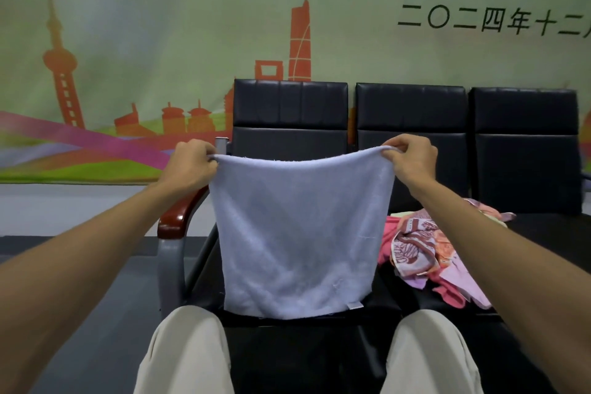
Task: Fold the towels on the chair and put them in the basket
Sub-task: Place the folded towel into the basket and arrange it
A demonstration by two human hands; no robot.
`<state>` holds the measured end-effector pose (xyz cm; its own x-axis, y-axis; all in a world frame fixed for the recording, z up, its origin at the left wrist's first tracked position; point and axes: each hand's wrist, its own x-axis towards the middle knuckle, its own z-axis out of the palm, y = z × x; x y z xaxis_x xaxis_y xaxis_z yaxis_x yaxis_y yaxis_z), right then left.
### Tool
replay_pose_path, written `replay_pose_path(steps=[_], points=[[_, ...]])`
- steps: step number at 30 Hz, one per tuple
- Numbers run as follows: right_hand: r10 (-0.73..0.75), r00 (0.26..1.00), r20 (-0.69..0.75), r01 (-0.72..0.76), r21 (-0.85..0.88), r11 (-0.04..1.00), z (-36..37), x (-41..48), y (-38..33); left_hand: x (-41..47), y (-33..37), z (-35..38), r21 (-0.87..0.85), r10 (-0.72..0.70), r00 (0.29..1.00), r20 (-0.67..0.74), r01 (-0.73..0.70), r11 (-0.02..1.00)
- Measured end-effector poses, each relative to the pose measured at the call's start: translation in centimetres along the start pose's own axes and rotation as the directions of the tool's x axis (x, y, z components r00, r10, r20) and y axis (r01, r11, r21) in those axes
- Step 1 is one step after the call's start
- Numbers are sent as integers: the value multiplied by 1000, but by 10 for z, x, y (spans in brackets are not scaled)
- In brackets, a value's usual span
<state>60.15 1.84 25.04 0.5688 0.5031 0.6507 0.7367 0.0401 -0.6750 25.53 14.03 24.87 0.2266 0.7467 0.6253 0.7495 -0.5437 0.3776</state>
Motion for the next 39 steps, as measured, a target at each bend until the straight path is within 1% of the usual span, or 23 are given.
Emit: replay_pose_path(steps=[1,3,6,8,10,14,18,21,24,28,30,33,35,37,39], points=[[7,1000,-9,-7,14,1000,-2,-2,2,-2,1,-3,-49,-24,1000,-15,23,999],[16,1000,-24,-15,24,1000,-4,-4,2,-2,2,-8,-156,-95,990,-103,78,985],[-2,999,-42,3,30,1000,-7,2,-3,5,4,-14,-240,-195,957,-214,142,960],[-12,999,-52,14,44,999,-5,11,-7,13,4,-12,-309,-247,939,-238,168,936],[-15,999,-50,18,59,998,1,21,-10,22,2,-5,-347,-285,930,-233,194,918],[20,1000,23,-22,62,998,32,38,6,44,-11,31,-488,-397,906,-147,282,826],[133,985,114,-135,10,991,85,46,57,62,-31,96,-557,-458,888,-33,364,747],[224,957,181,-220,-45,974,131,44,108,66,-51,159,-554,-506,862,38,439,707],[300,925,231,-280,-116,953,176,39,159,65,-76,227,-528,-540,830,139,523,669],[341,887,312,-303,-165,939,229,31,216,60,-112,308,-452,-573,789,223,604,656],[337,881,333,-288,-187,939,252,30,239,59,-129,339,-400,-570,782,252,620,675],[331,881,338,-258,-244,935,278,32,264,59,-149,375,-384,-572,763,301,646,660],[332,884,329,-250,-266,931,288,33,276,60,-156,388,-347,-559,757,339,653,674],[327,878,350,-245,-257,935,293,31,282,59,-157,391,-334,-506,770,389,630,701],[289,864,412,-196,-254,947,290,22,282,51,-154,383,-371,-398,807,436,564,738]])
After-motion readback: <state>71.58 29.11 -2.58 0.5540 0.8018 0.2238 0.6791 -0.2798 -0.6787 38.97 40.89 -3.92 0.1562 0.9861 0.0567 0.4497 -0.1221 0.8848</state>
